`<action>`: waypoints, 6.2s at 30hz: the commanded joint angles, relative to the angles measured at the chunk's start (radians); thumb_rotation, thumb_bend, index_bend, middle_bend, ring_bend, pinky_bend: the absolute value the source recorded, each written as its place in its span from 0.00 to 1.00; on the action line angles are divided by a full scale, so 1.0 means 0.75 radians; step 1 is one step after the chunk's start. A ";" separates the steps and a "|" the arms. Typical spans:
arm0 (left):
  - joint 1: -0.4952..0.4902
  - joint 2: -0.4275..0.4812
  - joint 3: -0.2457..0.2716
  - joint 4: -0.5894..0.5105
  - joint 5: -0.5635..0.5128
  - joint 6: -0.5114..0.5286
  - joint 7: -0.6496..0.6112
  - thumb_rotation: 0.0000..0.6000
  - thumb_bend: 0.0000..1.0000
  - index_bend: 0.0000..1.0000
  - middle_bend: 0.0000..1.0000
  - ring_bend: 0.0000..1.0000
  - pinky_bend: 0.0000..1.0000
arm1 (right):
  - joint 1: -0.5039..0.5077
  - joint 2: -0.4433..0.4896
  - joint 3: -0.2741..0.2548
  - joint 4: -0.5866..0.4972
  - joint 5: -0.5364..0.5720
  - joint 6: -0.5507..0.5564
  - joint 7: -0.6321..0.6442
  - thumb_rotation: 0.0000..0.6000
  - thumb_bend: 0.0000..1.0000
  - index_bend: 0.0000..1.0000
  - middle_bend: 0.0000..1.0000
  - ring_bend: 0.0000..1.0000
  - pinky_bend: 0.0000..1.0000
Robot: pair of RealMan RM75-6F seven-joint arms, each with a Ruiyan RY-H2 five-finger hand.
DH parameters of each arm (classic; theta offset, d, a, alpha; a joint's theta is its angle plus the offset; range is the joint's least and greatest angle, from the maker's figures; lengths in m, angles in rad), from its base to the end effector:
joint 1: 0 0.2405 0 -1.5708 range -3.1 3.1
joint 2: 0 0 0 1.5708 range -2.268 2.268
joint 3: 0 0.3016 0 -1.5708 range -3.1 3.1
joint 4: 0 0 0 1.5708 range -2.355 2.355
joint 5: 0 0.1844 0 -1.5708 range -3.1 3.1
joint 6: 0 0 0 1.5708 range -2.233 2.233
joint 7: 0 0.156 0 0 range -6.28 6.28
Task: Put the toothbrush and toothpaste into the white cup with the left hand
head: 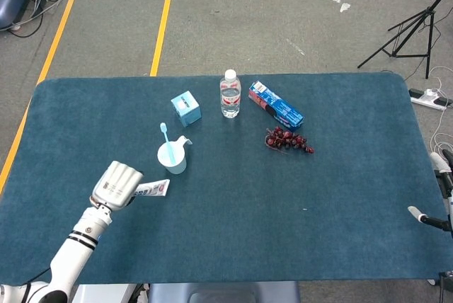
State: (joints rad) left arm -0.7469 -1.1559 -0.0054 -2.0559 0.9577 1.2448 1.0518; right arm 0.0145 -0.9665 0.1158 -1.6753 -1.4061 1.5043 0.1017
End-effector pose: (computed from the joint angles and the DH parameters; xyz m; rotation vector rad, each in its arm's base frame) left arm -0.1695 0.3235 0.1229 -1.9200 -0.4148 -0.4915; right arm -0.3505 -0.1803 0.2688 1.2143 -0.9141 0.8885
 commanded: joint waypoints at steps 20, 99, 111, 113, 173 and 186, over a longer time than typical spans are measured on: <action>-0.061 0.205 -0.017 -0.116 -0.070 0.084 0.225 1.00 0.32 0.78 1.00 1.00 1.00 | 0.005 -0.009 -0.008 -0.004 -0.003 -0.011 -0.024 1.00 0.00 0.01 0.00 0.00 0.26; -0.470 -0.114 -0.051 0.222 -0.270 -0.087 0.391 1.00 0.32 0.77 1.00 1.00 1.00 | 0.004 0.000 -0.022 -0.007 -0.012 -0.026 -0.001 1.00 0.00 0.01 0.00 0.00 0.26; -0.506 -0.086 -0.016 0.245 -0.274 -0.159 0.382 1.00 0.32 0.77 1.00 1.00 1.00 | 0.011 -0.008 -0.024 -0.001 -0.008 -0.039 -0.009 1.00 0.00 0.01 0.00 0.00 0.26; -0.515 -0.070 -0.006 0.251 -0.271 -0.185 0.377 1.00 0.32 0.77 1.00 1.00 1.00 | 0.013 -0.009 -0.024 0.000 -0.006 -0.043 -0.010 1.00 0.00 0.01 0.00 0.00 0.26; -0.632 -0.189 0.080 0.491 -0.116 -0.374 0.219 1.00 0.32 0.49 1.00 1.00 1.00 | 0.025 -0.013 -0.027 0.004 -0.004 -0.059 -0.009 1.00 0.00 0.01 0.00 0.00 0.26; -0.632 -0.223 0.081 0.516 -0.084 -0.378 0.208 1.00 0.32 0.48 1.00 1.00 1.00 | 0.027 -0.012 -0.026 0.006 0.001 -0.065 -0.006 1.00 0.00 0.01 0.00 0.00 0.26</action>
State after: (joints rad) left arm -1.2205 -1.3225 0.0557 -1.6695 0.8941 0.9616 1.2088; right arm 0.0351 -0.9758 0.0966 -1.6709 -1.4053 1.4557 0.0973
